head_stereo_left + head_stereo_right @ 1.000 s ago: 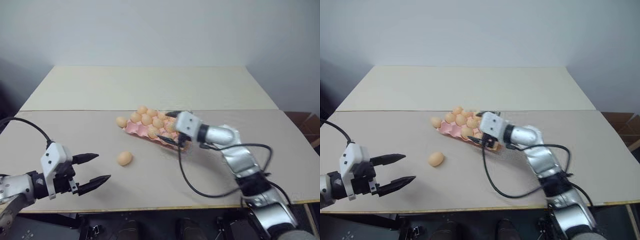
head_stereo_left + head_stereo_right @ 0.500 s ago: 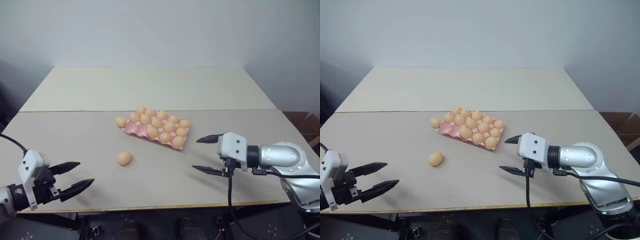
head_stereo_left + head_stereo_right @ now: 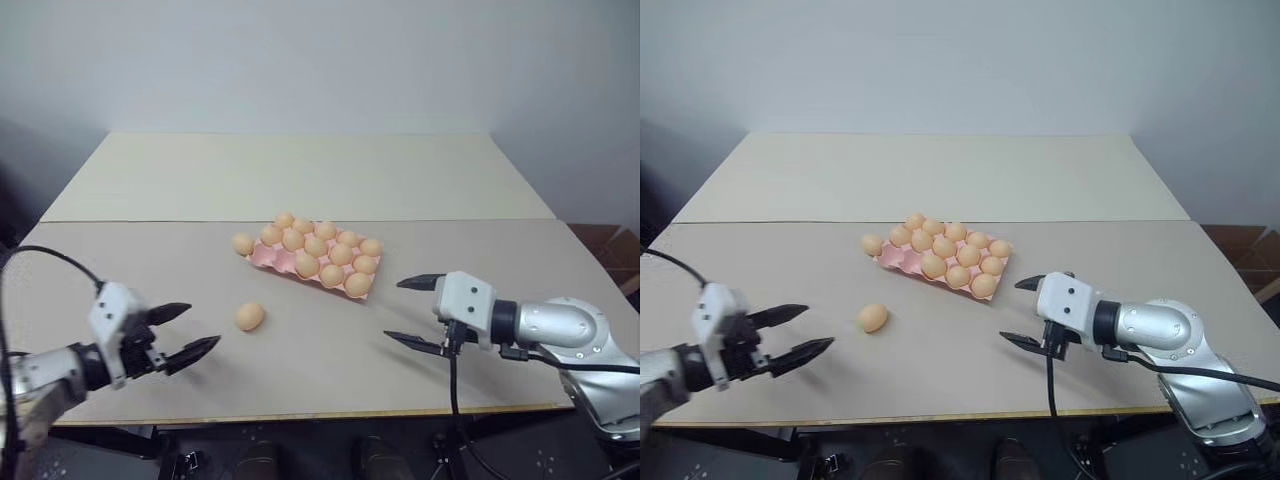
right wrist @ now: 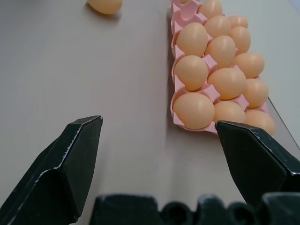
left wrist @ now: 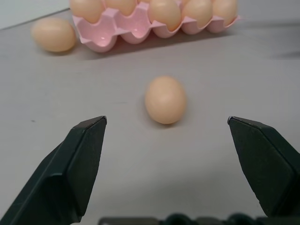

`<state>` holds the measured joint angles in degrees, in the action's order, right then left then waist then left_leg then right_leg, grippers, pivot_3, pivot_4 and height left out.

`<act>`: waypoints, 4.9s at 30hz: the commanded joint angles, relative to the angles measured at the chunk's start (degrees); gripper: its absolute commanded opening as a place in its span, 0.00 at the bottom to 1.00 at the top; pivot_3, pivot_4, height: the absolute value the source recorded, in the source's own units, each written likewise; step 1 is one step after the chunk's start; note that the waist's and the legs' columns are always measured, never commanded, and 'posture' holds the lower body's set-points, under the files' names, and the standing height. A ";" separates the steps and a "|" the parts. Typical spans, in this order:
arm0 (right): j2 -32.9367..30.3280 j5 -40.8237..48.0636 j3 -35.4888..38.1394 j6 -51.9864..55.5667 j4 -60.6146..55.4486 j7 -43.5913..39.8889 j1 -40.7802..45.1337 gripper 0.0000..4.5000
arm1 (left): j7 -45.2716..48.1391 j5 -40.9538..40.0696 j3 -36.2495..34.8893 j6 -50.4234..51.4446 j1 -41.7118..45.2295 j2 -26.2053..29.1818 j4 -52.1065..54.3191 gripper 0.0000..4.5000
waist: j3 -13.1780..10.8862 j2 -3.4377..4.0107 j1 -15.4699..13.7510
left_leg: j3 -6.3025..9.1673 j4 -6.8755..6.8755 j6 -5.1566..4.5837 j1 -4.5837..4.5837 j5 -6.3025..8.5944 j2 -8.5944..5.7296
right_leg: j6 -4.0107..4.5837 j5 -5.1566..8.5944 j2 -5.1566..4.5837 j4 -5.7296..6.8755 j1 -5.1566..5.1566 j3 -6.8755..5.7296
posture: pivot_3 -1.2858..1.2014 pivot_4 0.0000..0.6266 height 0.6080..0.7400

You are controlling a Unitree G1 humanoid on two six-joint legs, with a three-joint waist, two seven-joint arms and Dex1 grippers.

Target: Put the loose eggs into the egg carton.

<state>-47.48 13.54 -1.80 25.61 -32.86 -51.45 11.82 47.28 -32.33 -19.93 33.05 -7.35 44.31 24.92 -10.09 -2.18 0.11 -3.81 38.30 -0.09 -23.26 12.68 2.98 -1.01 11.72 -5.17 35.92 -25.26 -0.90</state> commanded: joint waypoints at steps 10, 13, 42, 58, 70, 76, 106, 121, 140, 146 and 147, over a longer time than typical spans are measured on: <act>0.38 -1.24 1.00 1.35 -1.75 3.78 0.64 1.00 | 2.02 8.03 13.46 -7.40 14.73 -2.86 -13.83 1.00 | 0.02 -0.04 -0.61 | -0.01 0.01 -0.01 -0.06 0.00 -0.03 | -0.07 -0.04 0.00 -0.07 0.01 0.00 | 0.52 0.24 1.00; -0.02 -1.48 1.82 1.47 -1.64 4.49 -0.17 1.00 | 3.43 7.37 14.41 -7.54 15.64 -3.66 -15.18 1.00 | 0.02 -0.05 -0.63 | -0.01 0.01 -0.01 -0.06 0.00 -0.02 | -0.07 -0.04 0.01 -0.07 0.01 0.01 | 0.52 0.24 1.00; 1.25 -2.23 1.33 2.33 -1.62 7.77 -0.31 1.00 | 2.58 12.07 17.96 -8.06 23.02 -7.86 -22.14 0.37 | 0.03 -0.06 -0.73 | 0.02 0.05 -0.02 -0.05 -0.01 -0.04 | -0.38 -0.22 0.00 -0.04 0.04 0.00 | 0.52 0.24 1.00; 3.06 -3.22 -1.12 2.90 -1.92 8.90 1.02 1.00 | 2.10 14.16 19.15 -15.53 44.02 -17.19 -42.03 0.37 | 0.04 -0.09 -0.70 | 0.11 0.51 -0.04 -0.19 0.00 -0.12 | -0.58 -0.36 0.00 0.00 0.19 -0.03 | 0.52 0.24 1.00; 3.15 -3.35 -0.07 4.64 -3.91 10.33 -0.59 1.00 | 5.62 18.30 21.51 -22.11 50.38 -20.21 -53.67 0.74 | 0.04 -0.10 -0.78 | 0.14 0.55 -0.05 -0.32 0.01 -0.12 | -0.61 -0.39 -0.01 -0.02 0.13 -0.06 | 0.52 0.24 1.00; 2.92 -3.42 0.19 4.87 -4.05 10.81 -0.81 1.00 | 4.81 17.72 19.50 -22.89 49.09 -20.26 -52.07 1.00 | 0.04 -0.10 -0.68 | 0.16 0.54 -0.06 -0.32 0.01 -0.12 | -0.61 -0.39 0.00 -0.01 0.11 -0.07 | 0.52 0.24 1.00; 1.61 -3.88 0.00 1.18 -0.08 7.69 1.30 1.00 | -12.25 12.63 2.26 8.19 23.91 -3.70 -13.66 1.00 | 0.03 -0.11 -0.70 | 0.14 0.53 -0.05 -0.21 0.01 -0.05 | -0.31 -0.22 -0.03 0.05 0.11 -0.06 | 0.52 0.24 1.00; 2.44 -4.66 -0.80 1.90 -0.37 8.82 1.77 1.00 | -17.53 17.39 7.20 -16.45 50.04 -18.80 -55.11 1.00 | 0.06 -0.23 -0.73 | 0.16 0.60 -0.06 -0.28 0.00 -0.13 | -0.58 -0.46 0.00 0.00 0.17 -0.08 | 0.52 0.24 1.00; 2.35 -5.01 0.45 3.87 -3.34 11.01 -0.84 1.00 | -17.61 27.15 13.10 -34.12 63.34 -22.42 -88.17 1.00 | 0.06 -0.27 -0.72 | 0.23 0.62 -0.09 -0.46 0.02 -0.13 | -0.62 -0.47 -0.02 -0.03 0.11 -0.22 | 0.52 0.24 1.00; 2.35 -5.00 0.35 3.71 -2.74 10.83 -0.15 1.00 | -17.33 27.21 13.01 -34.30 64.05 -22.78 -89.88 1.00 | 0.07 -0.28 -0.77 | 0.23 0.64 -0.09 -0.45 0.02 -0.14 | -0.63 -0.47 -0.04 -0.03 0.13 -0.23 | 0.52 0.24 1.00; 2.38 -5.03 0.29 3.68 -2.68 10.85 -0.08 1.00 | -17.09 26.96 12.81 -34.30 64.18 -22.78 -89.93 1.00 | 0.07 -0.28 -0.78 | 0.24 0.64 -0.09 -0.45 0.02 -0.14 | -0.63 -0.47 -0.03 -0.03 0.13 -0.23 | 0.52 0.24 1.00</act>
<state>-44.88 8.55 -3.34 29.41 -34.29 -40.98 10.78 29.93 -5.89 -7.28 -1.11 56.10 21.77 -63.93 -10.02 -2.46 -0.67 -3.57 38.95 -0.17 -23.71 12.70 2.85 -1.65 11.25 -5.20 35.90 -25.12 -1.13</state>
